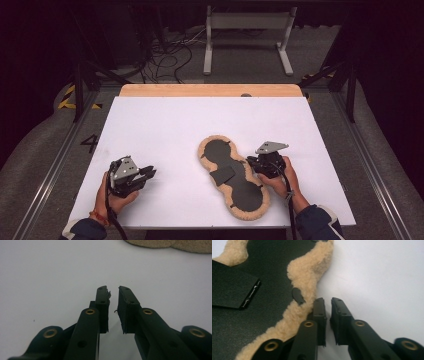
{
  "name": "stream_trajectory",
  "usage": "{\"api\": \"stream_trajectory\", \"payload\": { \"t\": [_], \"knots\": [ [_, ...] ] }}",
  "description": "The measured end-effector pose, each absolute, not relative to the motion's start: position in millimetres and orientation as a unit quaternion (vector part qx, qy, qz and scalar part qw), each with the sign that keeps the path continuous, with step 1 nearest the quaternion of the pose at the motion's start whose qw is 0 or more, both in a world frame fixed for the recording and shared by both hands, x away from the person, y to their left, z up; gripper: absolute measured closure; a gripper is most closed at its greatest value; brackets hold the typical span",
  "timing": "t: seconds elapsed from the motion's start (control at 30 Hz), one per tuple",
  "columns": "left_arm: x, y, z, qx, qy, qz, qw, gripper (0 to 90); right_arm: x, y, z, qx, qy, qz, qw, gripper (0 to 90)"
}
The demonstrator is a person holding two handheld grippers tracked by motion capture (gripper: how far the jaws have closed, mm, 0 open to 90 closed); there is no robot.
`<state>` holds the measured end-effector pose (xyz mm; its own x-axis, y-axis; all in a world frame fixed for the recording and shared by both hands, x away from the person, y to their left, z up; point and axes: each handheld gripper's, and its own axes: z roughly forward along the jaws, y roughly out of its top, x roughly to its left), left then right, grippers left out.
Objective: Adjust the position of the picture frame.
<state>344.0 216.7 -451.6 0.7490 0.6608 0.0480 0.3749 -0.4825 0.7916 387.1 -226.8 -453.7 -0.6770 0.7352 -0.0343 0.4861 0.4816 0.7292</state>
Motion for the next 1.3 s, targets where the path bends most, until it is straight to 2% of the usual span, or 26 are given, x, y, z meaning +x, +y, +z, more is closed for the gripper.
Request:
{"api": "stream_trajectory", "payload": {
  "t": [0.17,0.5,0.73,0.9,1.07,1.13,1.3],
  "knots": [
    [354,203,-448,0.847,0.290,0.168,0.412,89.7,380,-232,-447,0.357,0.840,0.368,0.179,80.2],
    [387,178,-442,0.846,0.280,0.155,0.427,90.0,339,-256,-433,0.357,0.830,0.391,0.176,82.7],
    [411,160,-439,0.846,0.282,0.146,0.429,89.6,296,-272,-439,0.367,0.831,0.384,0.163,83.8],
    [426,150,-438,0.843,0.285,0.140,0.434,88.7,280,-281,-439,0.378,0.829,0.378,0.161,83.7],
    [442,139,-438,0.835,0.289,0.115,0.453,89.4,261,-286,-441,0.379,0.834,0.373,0.147,84.2],
    [448,132,-438,0.838,0.285,0.123,0.448,89.5,252,-286,-444,0.380,0.837,0.371,0.135,84.5],
    [457,117,-441,0.839,0.296,0.106,0.444,88.9,242,-281,-452,0.361,0.853,0.359,0.113,83.3]
  ]
}}
